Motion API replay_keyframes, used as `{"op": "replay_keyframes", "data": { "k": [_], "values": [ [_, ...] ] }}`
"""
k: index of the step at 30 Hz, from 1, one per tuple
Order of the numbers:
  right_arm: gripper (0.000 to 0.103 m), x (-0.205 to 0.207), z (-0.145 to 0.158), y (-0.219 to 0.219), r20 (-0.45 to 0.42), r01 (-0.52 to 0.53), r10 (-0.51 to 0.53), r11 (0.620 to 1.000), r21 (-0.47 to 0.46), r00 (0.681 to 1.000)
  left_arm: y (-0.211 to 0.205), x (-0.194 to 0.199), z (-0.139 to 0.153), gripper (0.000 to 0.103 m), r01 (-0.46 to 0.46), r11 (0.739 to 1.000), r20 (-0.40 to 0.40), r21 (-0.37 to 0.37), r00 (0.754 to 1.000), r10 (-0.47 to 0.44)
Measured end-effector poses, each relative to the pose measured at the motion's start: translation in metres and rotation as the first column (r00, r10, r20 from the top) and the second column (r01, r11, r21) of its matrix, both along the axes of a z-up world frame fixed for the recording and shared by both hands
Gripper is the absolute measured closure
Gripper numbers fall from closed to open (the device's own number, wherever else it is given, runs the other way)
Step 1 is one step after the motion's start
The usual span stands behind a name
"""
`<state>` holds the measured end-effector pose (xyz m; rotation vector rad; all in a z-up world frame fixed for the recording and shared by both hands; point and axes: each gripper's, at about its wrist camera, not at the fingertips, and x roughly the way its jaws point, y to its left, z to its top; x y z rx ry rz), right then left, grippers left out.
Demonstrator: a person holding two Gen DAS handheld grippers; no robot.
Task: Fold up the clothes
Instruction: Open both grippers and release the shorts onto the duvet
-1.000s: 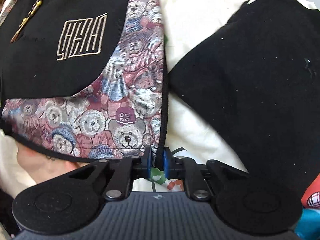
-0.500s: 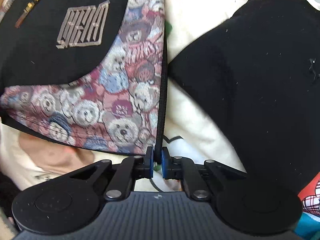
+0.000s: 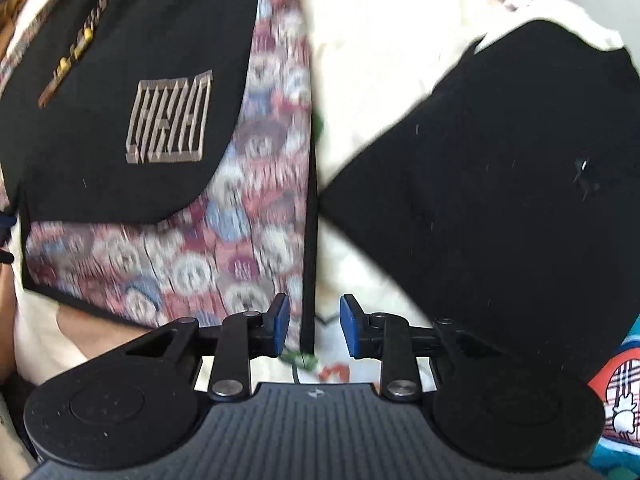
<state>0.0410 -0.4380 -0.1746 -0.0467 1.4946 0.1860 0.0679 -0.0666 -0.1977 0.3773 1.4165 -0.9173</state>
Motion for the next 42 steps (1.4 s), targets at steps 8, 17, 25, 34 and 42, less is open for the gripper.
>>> {"op": "replay_keyframes", "data": {
  "k": [8,17,25,34,42],
  "values": [
    [0.072,0.001,-0.005,0.016,0.185,0.0,0.002,1.0,-0.009,0.983,-0.004,0.033,0.011,0.064,-0.114,0.988,0.197,-0.101,0.971,0.132],
    [0.072,0.022,-0.011,0.034,0.265,-0.039,0.032,0.999,0.02,0.964,-0.029,0.049,-0.021,0.077,-0.105,0.986,0.182,-0.127,0.975,0.127],
    [0.073,0.006,-0.046,0.017,0.129,-0.115,0.125,0.99,-0.087,0.984,-0.037,0.032,-0.039,0.076,-0.055,0.991,0.145,-0.126,0.987,0.073],
    [0.073,-0.032,-0.055,0.02,-0.012,-0.187,0.188,0.968,-0.169,0.982,-0.017,0.006,-0.037,0.076,-0.026,0.991,0.045,-0.133,0.998,0.032],
    [0.073,-0.042,-0.017,0.027,-0.038,-0.2,0.197,0.957,-0.211,0.98,-0.013,-0.008,-0.016,0.075,0.027,0.995,0.055,-0.1,0.998,-0.021]
  ]
}}
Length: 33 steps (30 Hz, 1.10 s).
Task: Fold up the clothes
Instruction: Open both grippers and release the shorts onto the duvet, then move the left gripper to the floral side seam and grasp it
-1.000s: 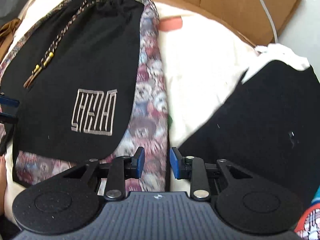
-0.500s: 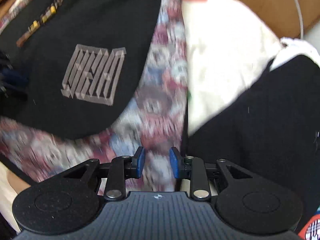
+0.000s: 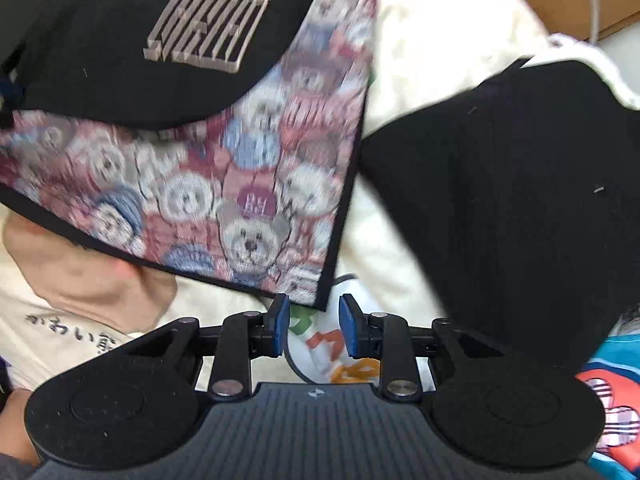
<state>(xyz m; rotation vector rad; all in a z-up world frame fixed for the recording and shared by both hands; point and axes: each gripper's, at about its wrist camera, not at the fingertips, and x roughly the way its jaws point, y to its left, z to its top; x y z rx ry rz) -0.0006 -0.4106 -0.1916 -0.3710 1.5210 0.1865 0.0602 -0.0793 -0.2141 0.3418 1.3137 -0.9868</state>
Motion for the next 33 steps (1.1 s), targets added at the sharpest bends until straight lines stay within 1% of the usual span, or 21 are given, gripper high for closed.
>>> {"op": "replay_keyframes", "data": {
  "k": [4,9,13,17,20,24,28,33],
  "values": [
    [0.072,0.008,0.036,0.006,0.084,0.022,-0.023,1.0,0.013,0.996,0.003,-0.001,0.018,0.074,0.011,1.0,0.042,0.018,0.999,-0.012],
    [0.072,0.014,0.066,0.009,0.141,0.041,-0.041,0.999,-0.003,0.989,0.024,0.003,0.049,0.069,-0.022,0.999,0.107,0.038,0.994,0.017],
    [0.072,0.017,0.084,0.012,0.161,0.068,-0.063,0.997,-0.026,0.985,0.052,0.007,0.069,0.068,-0.069,0.996,0.146,0.057,0.987,0.06],
    [0.072,0.013,0.096,0.022,0.183,0.064,-0.062,0.998,-0.006,0.981,0.092,0.011,0.081,0.066,-0.142,0.986,0.173,0.083,0.977,0.126],
    [0.072,0.014,0.099,0.033,0.196,0.059,-0.059,0.998,0.005,0.979,0.128,0.015,0.086,0.066,-0.214,0.973,0.175,0.09,0.965,0.196],
    [0.072,0.018,0.094,0.048,0.196,0.052,-0.05,0.999,-0.003,0.979,0.176,0.019,0.089,0.066,-0.273,0.953,0.196,0.13,0.949,0.245],
    [0.072,0.023,0.089,0.063,0.192,0.039,-0.039,0.999,0.0,0.981,0.233,0.026,0.089,0.066,-0.372,0.917,0.208,0.144,0.917,0.34],
    [0.071,0.03,0.083,0.08,0.202,0.042,-0.045,0.999,0.015,0.978,0.29,0.039,0.082,0.066,-0.459,0.874,0.222,0.159,0.879,0.422]
  ]
}}
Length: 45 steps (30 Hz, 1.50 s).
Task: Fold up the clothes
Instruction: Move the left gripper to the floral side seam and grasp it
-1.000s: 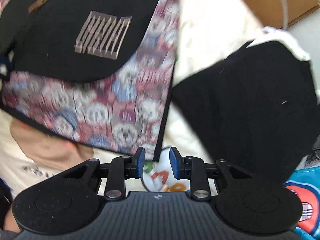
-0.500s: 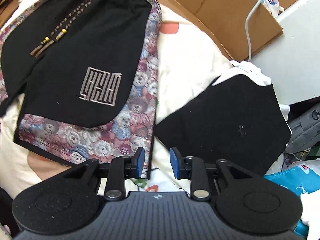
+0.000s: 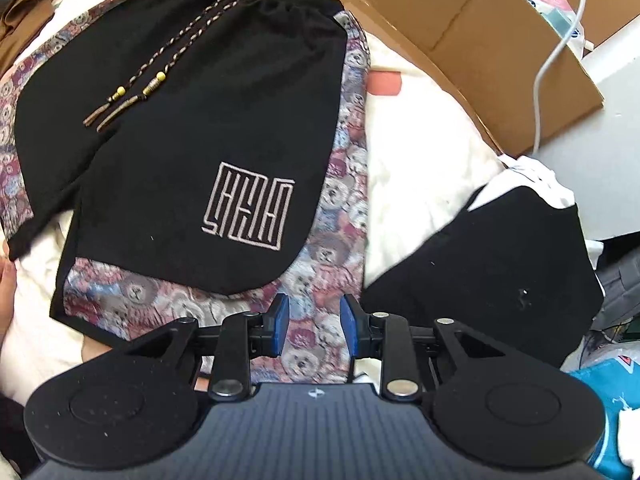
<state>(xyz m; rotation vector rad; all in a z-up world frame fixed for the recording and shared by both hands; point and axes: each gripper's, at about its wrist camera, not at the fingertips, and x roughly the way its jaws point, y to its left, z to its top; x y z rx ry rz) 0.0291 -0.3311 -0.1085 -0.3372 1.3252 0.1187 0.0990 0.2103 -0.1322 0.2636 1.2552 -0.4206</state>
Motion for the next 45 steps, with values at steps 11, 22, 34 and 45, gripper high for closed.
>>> {"op": "replay_keyframes", "data": {
  "k": [11,22,34,45],
  "values": [
    [0.065,0.004,-0.015,0.027,0.004,-0.009,0.009,0.999,0.034,1.0,0.059,0.026,-0.041,0.059,-0.098,0.994,-0.037,-0.044,0.995,0.096],
    [0.065,-0.001,-0.04,0.039,-0.043,-0.006,0.009,0.997,0.071,0.999,0.085,0.046,-0.09,0.059,-0.19,0.975,-0.115,-0.113,0.977,0.177],
    [0.065,-0.002,-0.051,0.043,-0.081,0.012,-0.005,0.996,0.092,0.997,0.103,0.045,-0.096,0.061,-0.206,0.971,-0.148,-0.125,0.971,0.187],
    [0.065,-0.009,-0.057,0.05,-0.104,-0.031,0.04,0.996,0.082,0.994,0.125,0.027,-0.083,0.074,-0.243,0.957,-0.157,-0.16,0.963,0.219]
  ]
}}
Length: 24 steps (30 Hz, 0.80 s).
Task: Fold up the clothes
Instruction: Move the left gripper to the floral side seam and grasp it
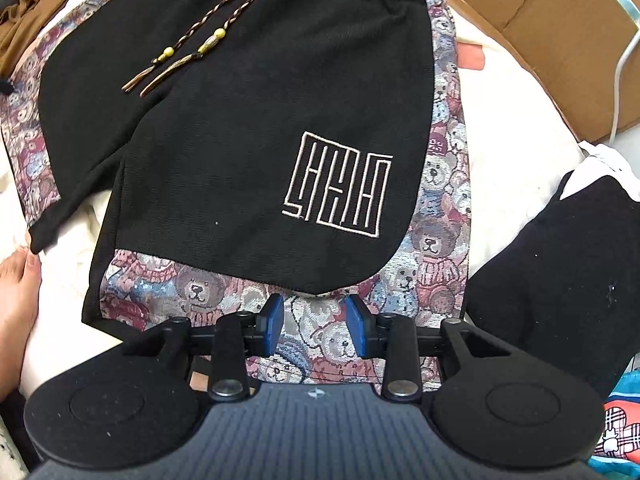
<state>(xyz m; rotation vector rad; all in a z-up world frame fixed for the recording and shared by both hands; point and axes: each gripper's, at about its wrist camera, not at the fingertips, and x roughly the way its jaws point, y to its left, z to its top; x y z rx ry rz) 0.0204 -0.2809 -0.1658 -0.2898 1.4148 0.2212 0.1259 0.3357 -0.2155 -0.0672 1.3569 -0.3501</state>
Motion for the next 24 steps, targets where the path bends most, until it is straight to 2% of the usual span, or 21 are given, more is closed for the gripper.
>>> {"op": "replay_keyframes", "data": {
  "k": [5,14,16,20,24],
  "values": [
    [0.064,0.001,-0.003,0.004,-0.011,-0.006,0.006,1.0,0.004,1.0,0.0,-0.007,-0.008,0.074,-0.006,1.0,-0.012,0.005,1.0,0.006],
    [0.064,0.004,0.002,0.005,-0.003,0.008,-0.008,1.0,0.029,1.0,0.002,-0.028,-0.007,0.073,-0.034,0.999,0.022,0.009,0.999,0.034],
    [0.064,0.005,0.004,0.006,0.002,0.005,-0.005,1.0,0.027,1.0,0.001,-0.033,-0.005,0.077,-0.045,0.999,0.011,0.02,0.999,0.045],
    [0.064,0.009,0.012,0.012,0.026,-0.014,0.013,0.999,0.029,1.0,-0.001,-0.04,0.001,0.096,-0.069,0.997,-0.038,0.032,0.997,0.07],
    [0.064,0.012,0.024,0.016,0.063,-0.026,0.023,0.998,0.049,0.998,-0.005,-0.056,0.02,0.097,-0.045,0.998,-0.04,0.044,0.998,0.047]
  ]
}}
